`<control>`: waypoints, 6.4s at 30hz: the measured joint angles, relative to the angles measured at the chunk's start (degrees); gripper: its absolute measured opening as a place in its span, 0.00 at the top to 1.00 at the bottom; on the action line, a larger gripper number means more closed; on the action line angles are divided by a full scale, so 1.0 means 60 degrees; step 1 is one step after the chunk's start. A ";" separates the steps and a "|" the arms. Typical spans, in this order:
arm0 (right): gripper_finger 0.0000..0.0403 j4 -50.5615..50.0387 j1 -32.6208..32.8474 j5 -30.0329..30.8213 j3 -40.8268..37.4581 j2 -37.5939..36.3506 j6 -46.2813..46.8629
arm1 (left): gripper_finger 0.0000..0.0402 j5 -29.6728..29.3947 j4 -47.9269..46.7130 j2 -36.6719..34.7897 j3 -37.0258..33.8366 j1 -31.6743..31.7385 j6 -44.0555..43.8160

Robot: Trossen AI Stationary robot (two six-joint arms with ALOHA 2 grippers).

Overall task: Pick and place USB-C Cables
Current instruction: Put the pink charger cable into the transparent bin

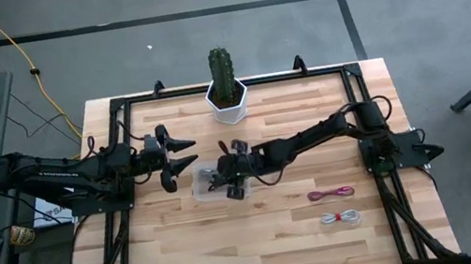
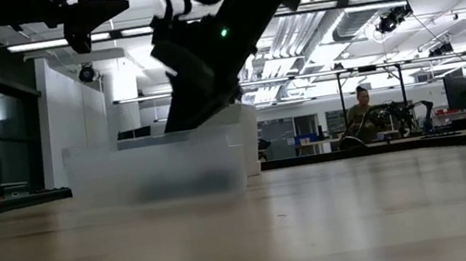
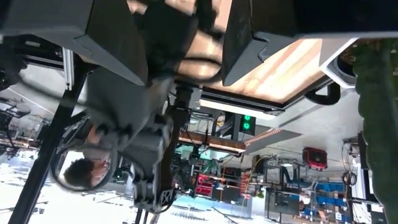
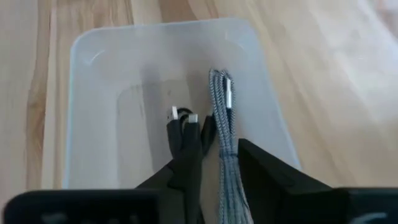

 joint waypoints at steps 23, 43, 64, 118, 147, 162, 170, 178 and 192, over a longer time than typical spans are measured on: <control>0.68 0.0144 0.0916 0.2813 -0.7030 -0.7214 0.3459 | 0.53 -0.0003 -0.0204 0.0000 0.0000 0.0002 -0.0102; 0.68 0.4843 0.0916 0.1744 -0.9267 -0.8904 0.1202 | 0.53 -0.0044 -0.0216 0.0000 0.0000 0.0002 -0.0102; 0.68 -0.0184 0.1726 -0.1869 -0.6891 -0.8877 0.3558 | 0.53 -0.0041 -0.0211 0.0000 0.0000 0.0002 -0.0105; 0.93 -0.4269 0.4598 -0.1944 -0.7530 -0.5194 0.4904 | 0.53 -0.0041 -0.0233 -0.0004 0.0004 0.0001 -0.0251; 1.00 0.4977 0.2404 0.1585 -1.0181 -0.7915 0.0596 | 0.53 0.0017 -0.0171 0.0000 0.0004 -0.0002 -0.0265; 1.00 1.0786 0.0185 -0.0688 -0.9376 -0.7577 -0.2372 | 0.53 0.0016 -0.0216 0.0000 0.0004 0.0002 -0.0271; 1.00 1.0981 0.0136 -0.0636 -0.8412 -0.5919 -0.2333 | 0.53 -0.0039 -0.0224 0.0000 0.0004 0.0002 -0.0156; 1.00 1.0997 -0.0111 -0.0620 -0.7718 -0.4961 -0.1715 | 0.53 -0.0535 0.0374 0.0000 -0.0416 -0.0002 0.0259; 1.00 1.0270 0.0111 -0.0665 -0.6914 -0.4349 -0.1109 | 0.53 -0.0789 0.1243 0.0000 -0.0678 -0.0002 0.0293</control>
